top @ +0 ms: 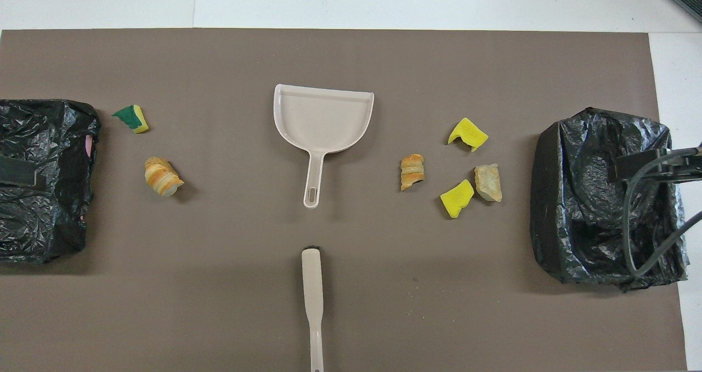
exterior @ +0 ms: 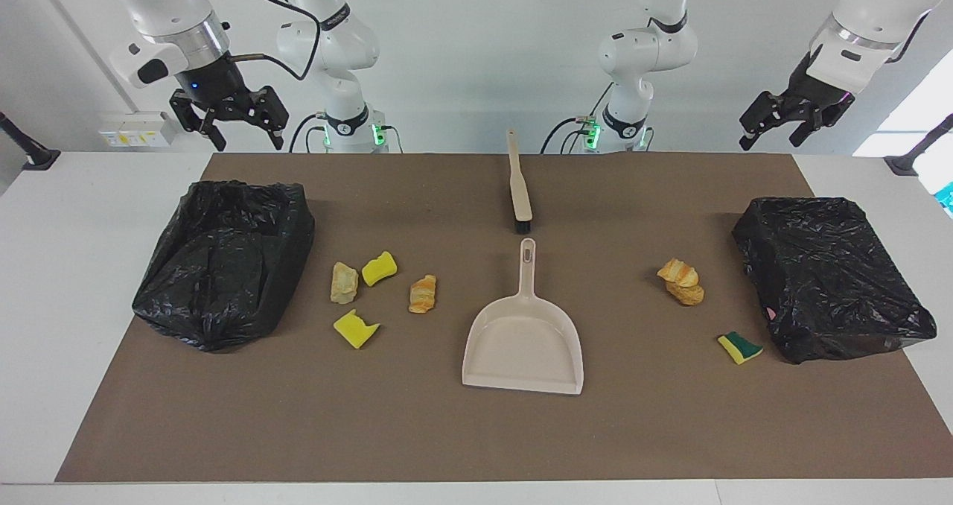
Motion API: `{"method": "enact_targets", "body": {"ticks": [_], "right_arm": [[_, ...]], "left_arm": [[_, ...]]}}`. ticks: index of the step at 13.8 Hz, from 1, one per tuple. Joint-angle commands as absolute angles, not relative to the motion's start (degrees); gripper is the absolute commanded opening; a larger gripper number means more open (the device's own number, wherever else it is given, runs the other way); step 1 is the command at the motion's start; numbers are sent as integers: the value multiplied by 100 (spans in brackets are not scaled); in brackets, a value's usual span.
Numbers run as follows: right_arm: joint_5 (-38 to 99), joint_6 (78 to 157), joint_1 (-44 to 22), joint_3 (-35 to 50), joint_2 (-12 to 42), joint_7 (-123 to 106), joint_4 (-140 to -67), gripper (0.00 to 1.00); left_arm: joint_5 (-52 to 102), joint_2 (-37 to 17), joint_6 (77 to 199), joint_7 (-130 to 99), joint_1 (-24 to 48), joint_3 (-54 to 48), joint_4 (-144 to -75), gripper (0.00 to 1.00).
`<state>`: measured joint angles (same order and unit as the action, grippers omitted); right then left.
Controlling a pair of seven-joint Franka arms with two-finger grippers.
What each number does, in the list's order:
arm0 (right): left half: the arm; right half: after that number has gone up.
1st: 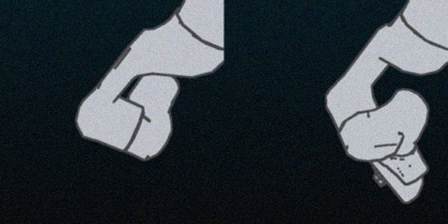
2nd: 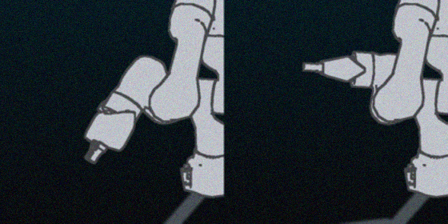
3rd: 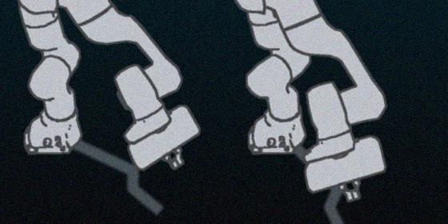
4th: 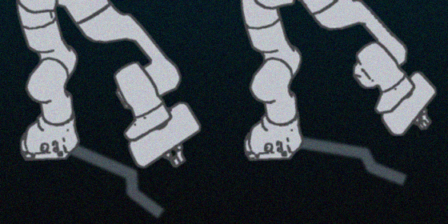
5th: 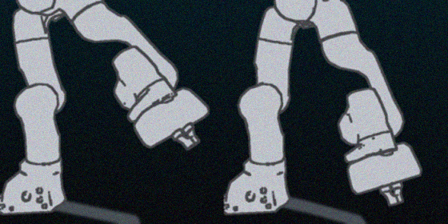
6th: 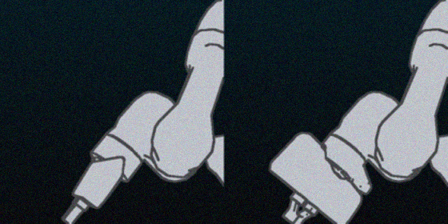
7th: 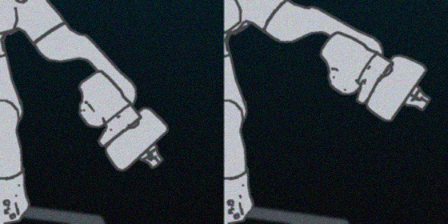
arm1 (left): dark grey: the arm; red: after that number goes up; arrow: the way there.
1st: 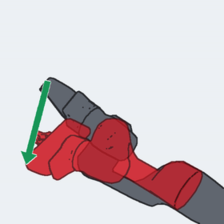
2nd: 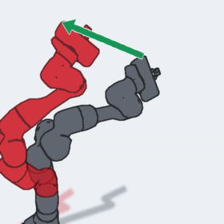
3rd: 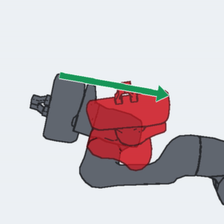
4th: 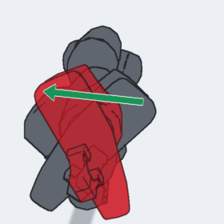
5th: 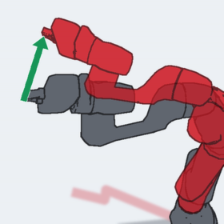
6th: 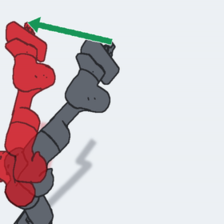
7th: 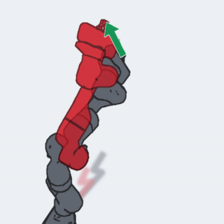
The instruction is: Sweep and dump trash in bin
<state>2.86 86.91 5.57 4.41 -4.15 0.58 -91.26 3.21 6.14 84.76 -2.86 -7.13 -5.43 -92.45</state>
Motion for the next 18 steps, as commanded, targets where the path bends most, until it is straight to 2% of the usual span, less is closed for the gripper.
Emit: {"method": "enact_targets", "body": {"ticks": [1,3,10,13,18], "right_arm": [[255,8868,580,466,-562,9,-9369,100],[255,8964,571,466,-545,9,-9378,100],[246,9009,580,457,-553,-9,-9474,100],[246,9009,589,457,-694,18,-9711,100],[229,9000,580,466,-607,-9,-9659,100]], "left_arm": [[343,738,8412,-325,-669,-571,-9395,100],[360,808,8279,-351,-581,-746,-9474,100],[378,1994,8568,-895,473,-888,-11300,100],[378,2118,8911,-1492,1097,-888,-11785,100],[404,2109,9701,-2275,1897,-888,-12383,100]]}}
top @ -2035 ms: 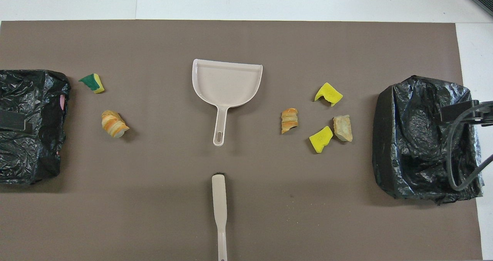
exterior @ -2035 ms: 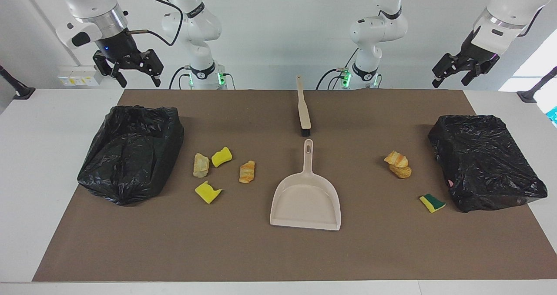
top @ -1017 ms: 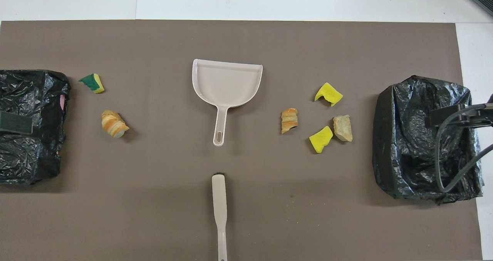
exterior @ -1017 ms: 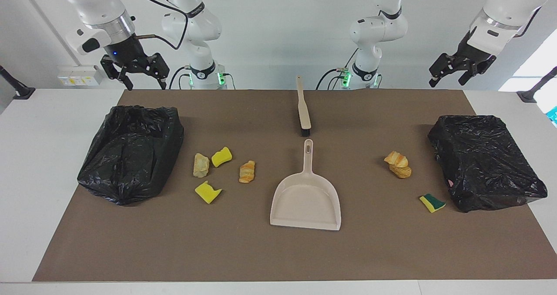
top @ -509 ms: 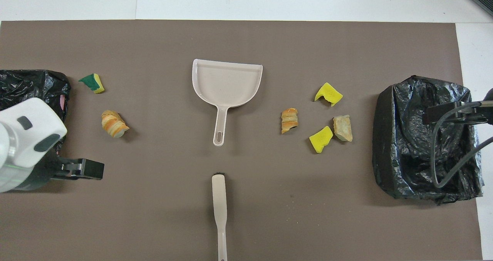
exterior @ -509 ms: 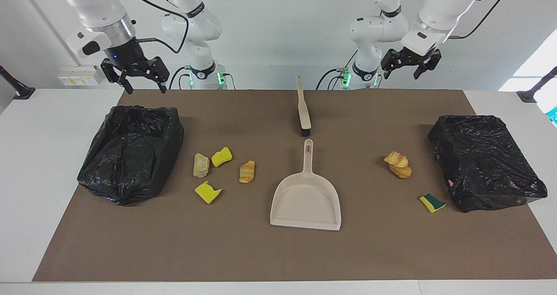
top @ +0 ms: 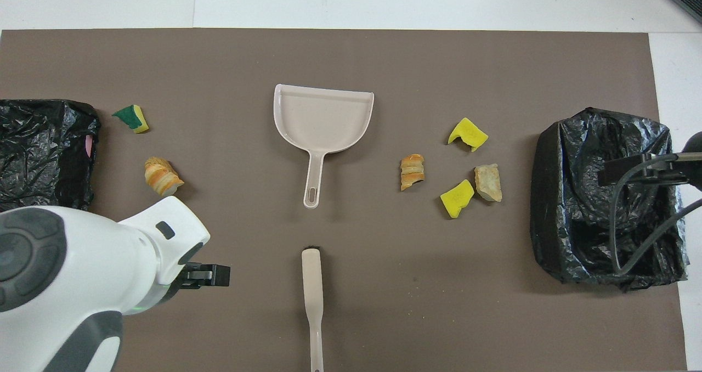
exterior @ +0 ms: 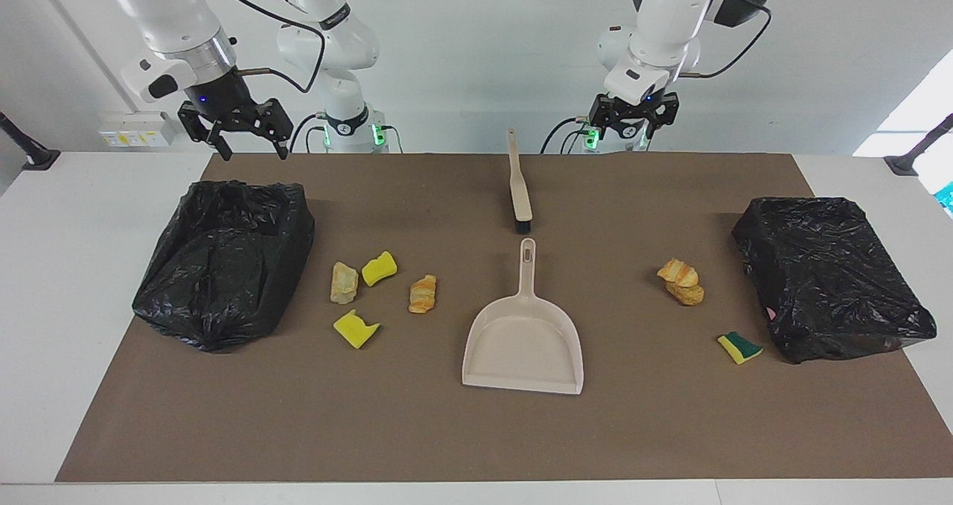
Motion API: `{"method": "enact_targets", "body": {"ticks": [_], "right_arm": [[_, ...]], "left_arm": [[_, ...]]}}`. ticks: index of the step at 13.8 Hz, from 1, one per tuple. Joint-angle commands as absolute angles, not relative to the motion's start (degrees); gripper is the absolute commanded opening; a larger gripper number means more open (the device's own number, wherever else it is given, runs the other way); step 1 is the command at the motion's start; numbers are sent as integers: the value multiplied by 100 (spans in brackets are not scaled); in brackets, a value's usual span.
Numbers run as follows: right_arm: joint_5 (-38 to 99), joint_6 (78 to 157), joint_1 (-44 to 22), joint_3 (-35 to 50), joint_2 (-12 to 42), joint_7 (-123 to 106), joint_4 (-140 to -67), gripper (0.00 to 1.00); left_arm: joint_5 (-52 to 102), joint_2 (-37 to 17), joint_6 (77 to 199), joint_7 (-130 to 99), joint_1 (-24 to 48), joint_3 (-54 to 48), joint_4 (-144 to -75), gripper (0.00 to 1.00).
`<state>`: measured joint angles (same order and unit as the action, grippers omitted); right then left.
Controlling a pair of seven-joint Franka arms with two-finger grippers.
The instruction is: Sweep and dump trash in bin
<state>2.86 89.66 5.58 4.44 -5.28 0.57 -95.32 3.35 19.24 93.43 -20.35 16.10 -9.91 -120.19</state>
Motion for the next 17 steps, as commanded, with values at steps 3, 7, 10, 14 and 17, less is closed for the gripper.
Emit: {"method": "enact_targets", "body": {"ticks": [3,7,10,14,17], "right_arm": [[176,8904,423,466,-327,-18,-9449,100],[175,9245,-44,466,60,26,-9369,100],[193,9701,-341,475,342,149,-9378,100],[193,10326,-693,475,834,640,-9378,100],[167,10765,-922,475,1238,1044,-9413,100]], "left_arm": [[431,2092,10018,-2504,2222,-896,-12585,100],[650,2057,10282,-2627,2635,-896,-12866,100],[650,2074,10871,-3154,3180,-896,-13376,100],[659,1881,11414,-3453,3803,-896,-13911,100],[659,1863,11804,-3612,4068,-896,-14282,100]]}}
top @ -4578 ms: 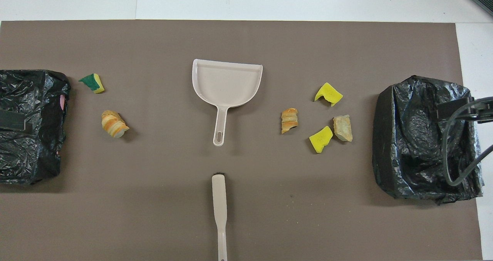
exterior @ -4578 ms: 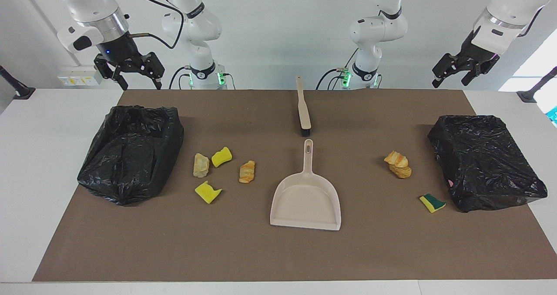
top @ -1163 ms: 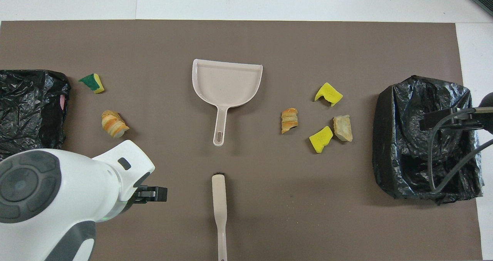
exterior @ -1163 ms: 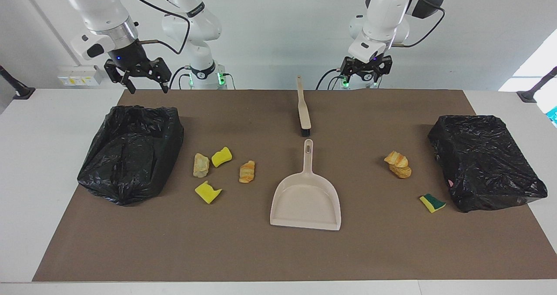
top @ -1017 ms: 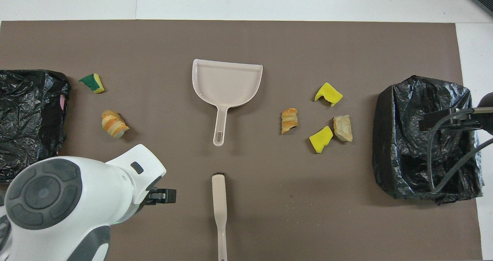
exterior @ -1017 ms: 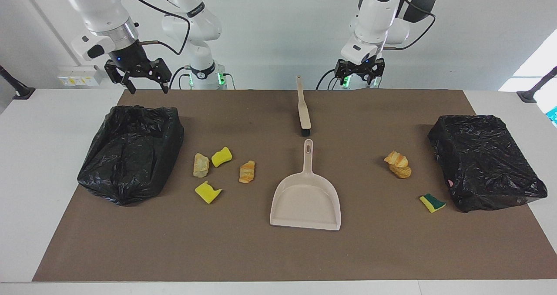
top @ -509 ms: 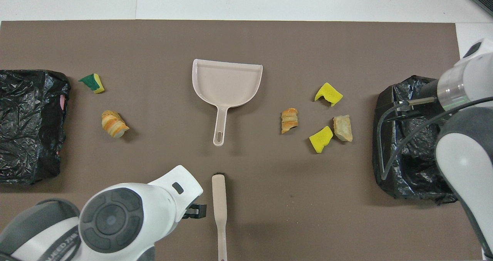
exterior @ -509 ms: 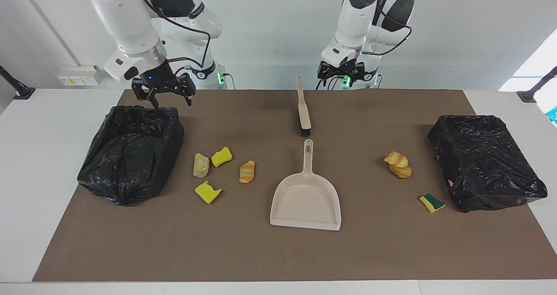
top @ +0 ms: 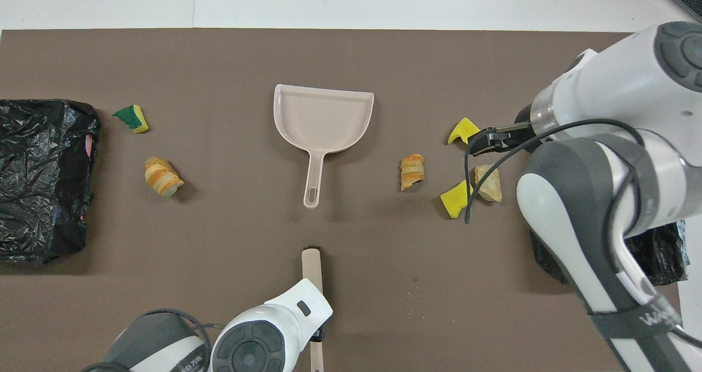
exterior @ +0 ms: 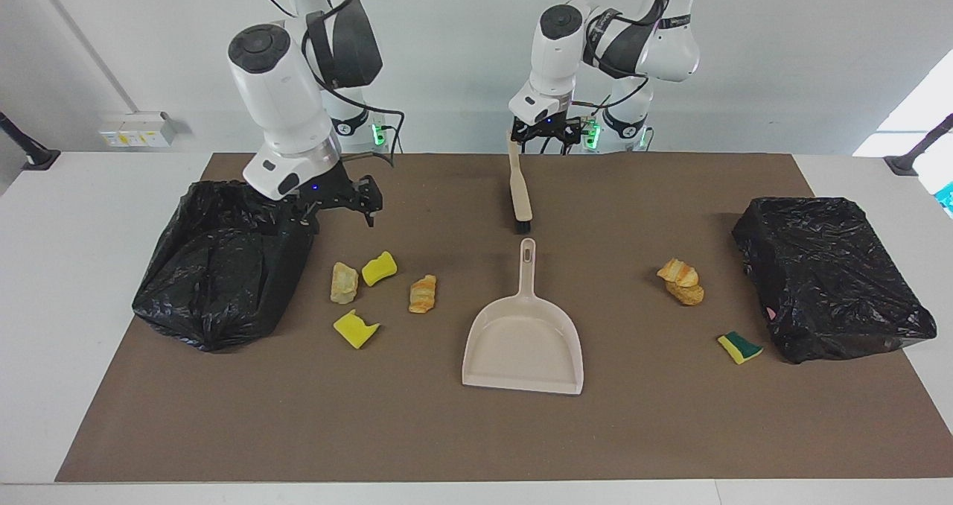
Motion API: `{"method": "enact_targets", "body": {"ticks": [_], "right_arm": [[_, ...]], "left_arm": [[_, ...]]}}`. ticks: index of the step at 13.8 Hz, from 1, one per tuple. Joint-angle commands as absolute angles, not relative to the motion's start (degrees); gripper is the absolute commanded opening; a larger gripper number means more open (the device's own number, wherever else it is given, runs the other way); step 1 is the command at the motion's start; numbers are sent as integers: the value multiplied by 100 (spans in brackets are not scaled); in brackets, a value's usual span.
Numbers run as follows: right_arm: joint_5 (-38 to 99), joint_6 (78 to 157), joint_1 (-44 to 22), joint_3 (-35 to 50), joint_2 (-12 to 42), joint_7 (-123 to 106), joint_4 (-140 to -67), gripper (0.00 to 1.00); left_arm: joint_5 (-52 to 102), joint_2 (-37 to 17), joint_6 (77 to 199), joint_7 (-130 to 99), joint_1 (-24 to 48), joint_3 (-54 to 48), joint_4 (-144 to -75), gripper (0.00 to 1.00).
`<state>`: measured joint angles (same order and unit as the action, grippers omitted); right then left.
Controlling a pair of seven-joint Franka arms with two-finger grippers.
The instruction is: Sweep and dump trash in bin
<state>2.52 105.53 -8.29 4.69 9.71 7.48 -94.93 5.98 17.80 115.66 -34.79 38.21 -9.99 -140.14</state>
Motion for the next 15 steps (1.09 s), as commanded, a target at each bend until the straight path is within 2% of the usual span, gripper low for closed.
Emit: {"method": "enact_targets", "body": {"ticks": [1,7,15], "right_arm": [[158,10888,-984,475,1318,1220,-9448,100],[158,11294,-1204,475,1371,1670,-9879,100],[167,11294,-1204,475,1371,1670,-9888,100]], "left_arm": [[668,1863,11821,-3725,4182,-896,-14334,100],[668,1767,12365,-4236,4763,-896,-14783,100],[668,1565,12674,-4245,4781,-896,-14757,100]]}}
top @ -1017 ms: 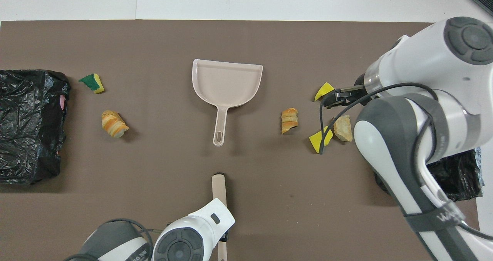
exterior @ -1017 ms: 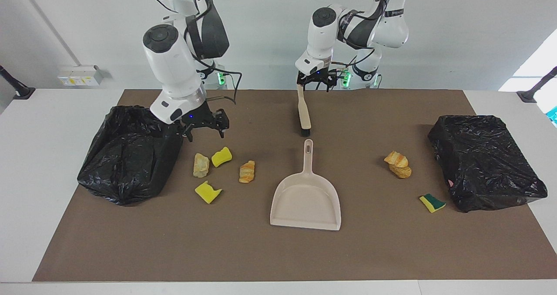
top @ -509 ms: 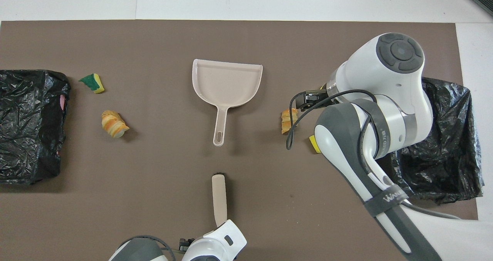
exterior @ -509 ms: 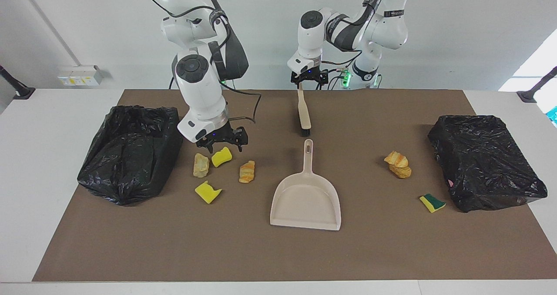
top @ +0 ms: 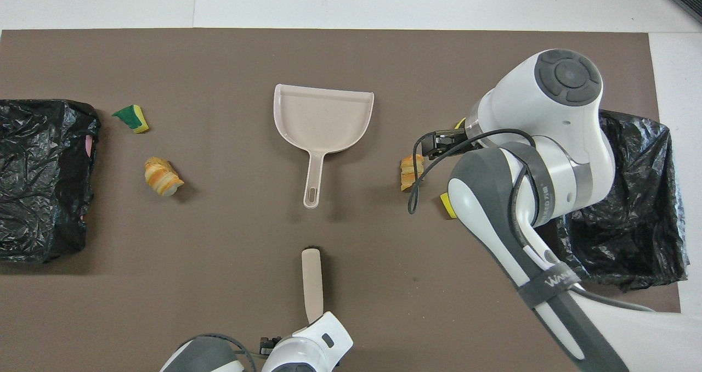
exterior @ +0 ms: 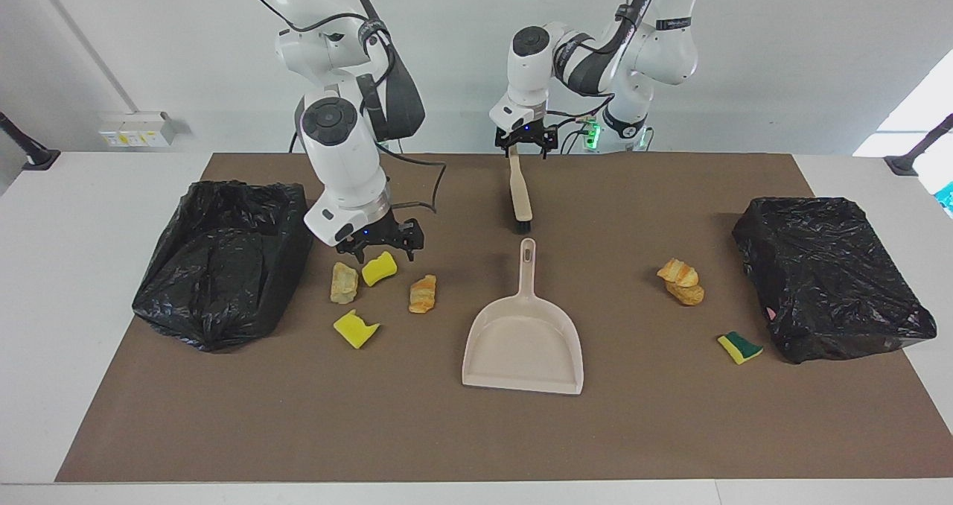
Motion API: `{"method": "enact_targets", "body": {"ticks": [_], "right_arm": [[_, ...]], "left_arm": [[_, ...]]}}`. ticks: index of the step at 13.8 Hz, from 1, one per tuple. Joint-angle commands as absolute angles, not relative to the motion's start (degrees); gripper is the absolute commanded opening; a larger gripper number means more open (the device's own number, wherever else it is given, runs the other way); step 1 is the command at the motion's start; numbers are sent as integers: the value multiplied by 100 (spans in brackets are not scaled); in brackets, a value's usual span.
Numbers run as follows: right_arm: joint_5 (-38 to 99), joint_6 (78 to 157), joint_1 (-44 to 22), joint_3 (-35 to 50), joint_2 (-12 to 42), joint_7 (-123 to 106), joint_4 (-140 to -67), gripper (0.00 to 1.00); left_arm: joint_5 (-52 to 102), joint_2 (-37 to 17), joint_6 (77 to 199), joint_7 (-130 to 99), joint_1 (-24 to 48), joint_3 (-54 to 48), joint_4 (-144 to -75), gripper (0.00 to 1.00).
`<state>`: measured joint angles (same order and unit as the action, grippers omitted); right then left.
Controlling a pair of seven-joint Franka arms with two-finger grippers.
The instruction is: Sweep and dump trash in bin
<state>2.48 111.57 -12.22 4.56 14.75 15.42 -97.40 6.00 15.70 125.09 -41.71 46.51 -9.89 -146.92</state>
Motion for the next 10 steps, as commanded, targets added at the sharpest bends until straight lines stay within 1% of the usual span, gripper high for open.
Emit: {"method": "enact_targets", "body": {"ticks": [1,3,5,8,10], "right_arm": [[167,11294,-1204,475,1371,1670,-9888,100],[167,11294,-1204,475,1371,1661,-9888,100],[167,11294,-1204,475,1371,1661,-9888,100],[167,11294,-1204,475,1371,1644,-9888,100],[167,11294,-1204,475,1371,1661,-9888,100]], "left_arm": [[659,1495,12648,-4236,4738,-888,-14687,100],[659,1179,12490,-4131,4519,-827,-14214,100],[642,1099,12463,-4017,3835,-826,-13766,100],[642,1125,12411,-3456,2851,-817,-13194,100],[642,1090,11868,-2938,2209,-817,-12563,100]]}}
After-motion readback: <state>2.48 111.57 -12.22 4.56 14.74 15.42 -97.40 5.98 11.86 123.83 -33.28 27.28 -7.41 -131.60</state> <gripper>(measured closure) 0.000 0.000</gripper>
